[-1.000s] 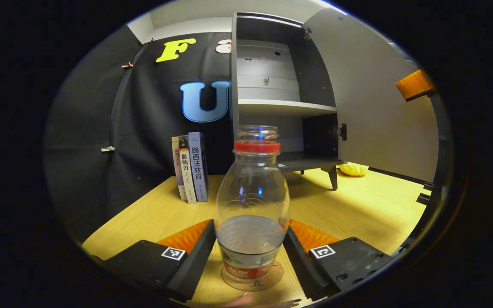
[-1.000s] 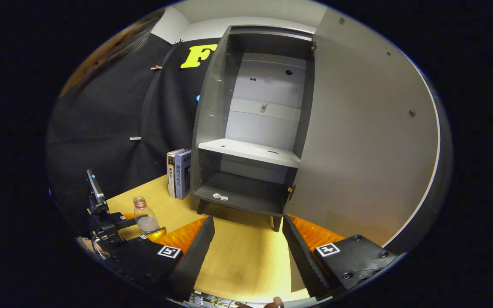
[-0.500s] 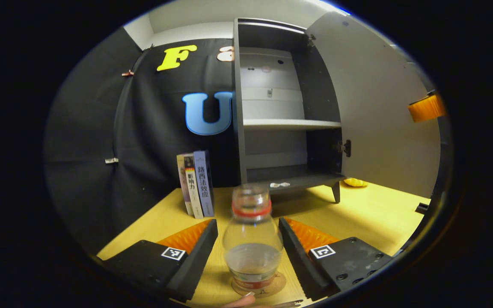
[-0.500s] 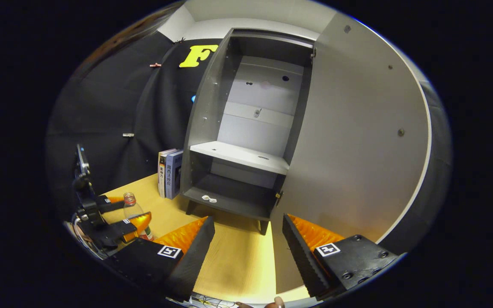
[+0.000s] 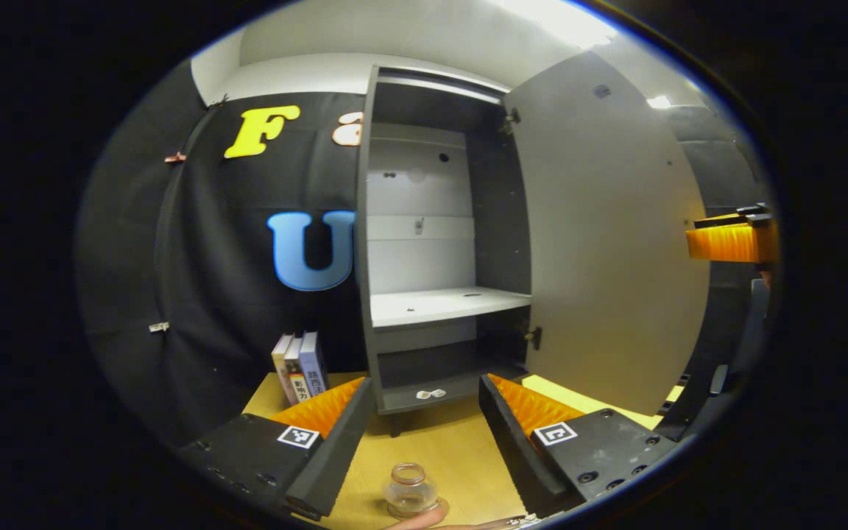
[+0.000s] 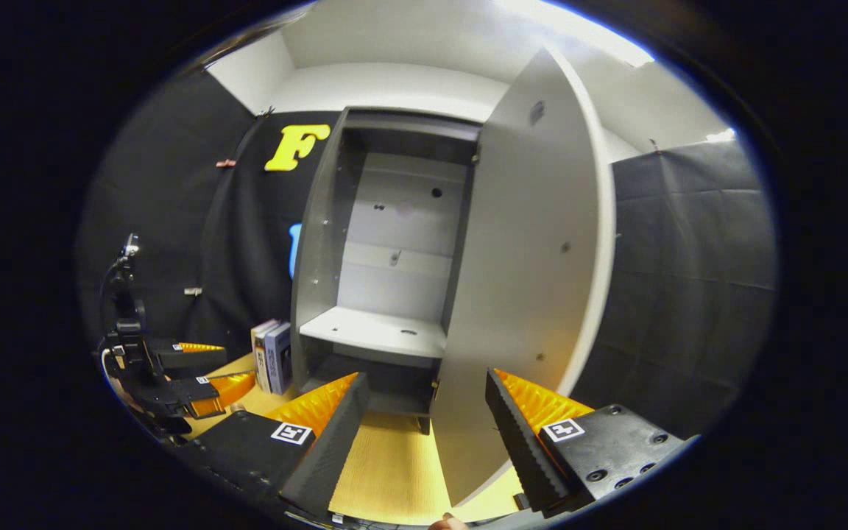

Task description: Open the cabinet door with the right hand, grasp the bottle in the cabinet with the left hand and place it on the coaster, then close the cabinet door with the right hand.

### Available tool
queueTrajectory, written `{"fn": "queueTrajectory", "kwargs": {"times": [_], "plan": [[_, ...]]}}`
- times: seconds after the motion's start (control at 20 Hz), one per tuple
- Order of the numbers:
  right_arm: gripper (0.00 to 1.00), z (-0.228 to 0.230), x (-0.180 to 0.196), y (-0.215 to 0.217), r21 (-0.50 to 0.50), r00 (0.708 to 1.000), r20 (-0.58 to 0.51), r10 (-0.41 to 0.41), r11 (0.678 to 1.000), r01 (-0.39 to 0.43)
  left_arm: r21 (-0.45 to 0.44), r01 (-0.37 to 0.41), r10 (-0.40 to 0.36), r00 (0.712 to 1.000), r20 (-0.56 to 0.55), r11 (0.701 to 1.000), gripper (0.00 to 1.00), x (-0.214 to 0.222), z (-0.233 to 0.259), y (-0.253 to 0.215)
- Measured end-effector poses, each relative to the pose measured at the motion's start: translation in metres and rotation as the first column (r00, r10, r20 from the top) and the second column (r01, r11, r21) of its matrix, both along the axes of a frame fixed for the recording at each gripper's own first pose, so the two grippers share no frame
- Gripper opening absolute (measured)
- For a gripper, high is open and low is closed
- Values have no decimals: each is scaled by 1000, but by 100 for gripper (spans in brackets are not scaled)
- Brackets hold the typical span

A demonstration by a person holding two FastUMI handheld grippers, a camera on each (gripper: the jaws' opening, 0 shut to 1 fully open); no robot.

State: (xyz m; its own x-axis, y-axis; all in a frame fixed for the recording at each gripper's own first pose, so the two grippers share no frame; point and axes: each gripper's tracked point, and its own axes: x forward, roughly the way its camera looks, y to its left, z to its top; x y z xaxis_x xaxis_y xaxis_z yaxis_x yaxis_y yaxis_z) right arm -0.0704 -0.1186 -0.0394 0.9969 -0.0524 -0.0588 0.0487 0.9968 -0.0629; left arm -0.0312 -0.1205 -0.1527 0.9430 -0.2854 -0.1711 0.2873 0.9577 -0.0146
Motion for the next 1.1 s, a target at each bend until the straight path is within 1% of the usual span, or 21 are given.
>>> {"fn": "queueTrajectory", "kwargs": {"times": [0.05,0.1,0.2,0.25,0.3,0.35,0.4,0.45,0.5,0.55,0.6,0.7,0.75,0.85,0.9,0.95,1.0,1.05,1.1], "plan": [[94,11,-9,-6,10,1000,19,-22,1000,22,-20,40,-41,999,-22,999,90,-6,7,-12],[94,15,-15,-21,2,998,30,-56,998,56,-38,72,-74,996,-50,997,90,-12,13,-24],[94,23,-30,-58,-47,988,53,-147,988,149,-75,120,-127,988,-94,990,90,-22,23,-48],[94,24,-34,-81,-63,978,67,-200,977,204,-90,126,-134,986,-96,988,90,-22,31,-57],[97,24,-37,-99,-66,970,70,-232,969,237,-100,138,-147,985,-92,985,89,-20,38,-69],[97,23,-38,-113,-54,967,67,-246,967,249,-98,137,-145,987,-76,986,90,-15,45,-80],[97,21,-33,-123,-39,968,71,-241,969,244,-84,120,-124,991,-47,989,90,-8,54,-87],[94,21,-27,-132,-24,972,77,-221,974,224,-62,91,-92,995,-21,994,90,-2,62,-93],[97,22,-18,-142,-10,977,86,-195,980,196,-42,62,-62,998,3,997,90,3,65,-100],[94,23,-10,-148,3,983,95,-159,987,160,-25,35,-35,999,21,999,90,6,70,-108],[98,24,-2,-155,18,987,106,-122,992,121,-13,6,-5,999,37,1000,90,7,72,-115],[97,23,11,-157,62,994,107,-36,998,29,0,-40,40,998,51,999,90,8,74,-131],[93,21,18,-156,82,995,101,8,996,-16,3,-61,61,997,49,998,90,8,74,-138],[95,19,29,-149,134,991,92,100,985,-112,14,-103,103,994,36,995,92,7,71,-144],[92,18,30,-143,145,987,86,137,978,-149,24,-123,123,992,32,992,93,6,70,-145],[100,18,31,-137,150,981,86,176,971,-187,35,-144,143,989,31,989,95,6,71,-143],[96,19,35,-128,155,974,87,210,963,-221,44,-161,160,987,31,986,92,5,71,-139],[96,19,37,-116,169,966,89,244,952,-257,52,-176,175,984,28,983,96,5,71,-134],[97,17,39,-104,192,959,83,271,940,-283,60,-194,193,981,24,979,96,4,72,-127]]}}
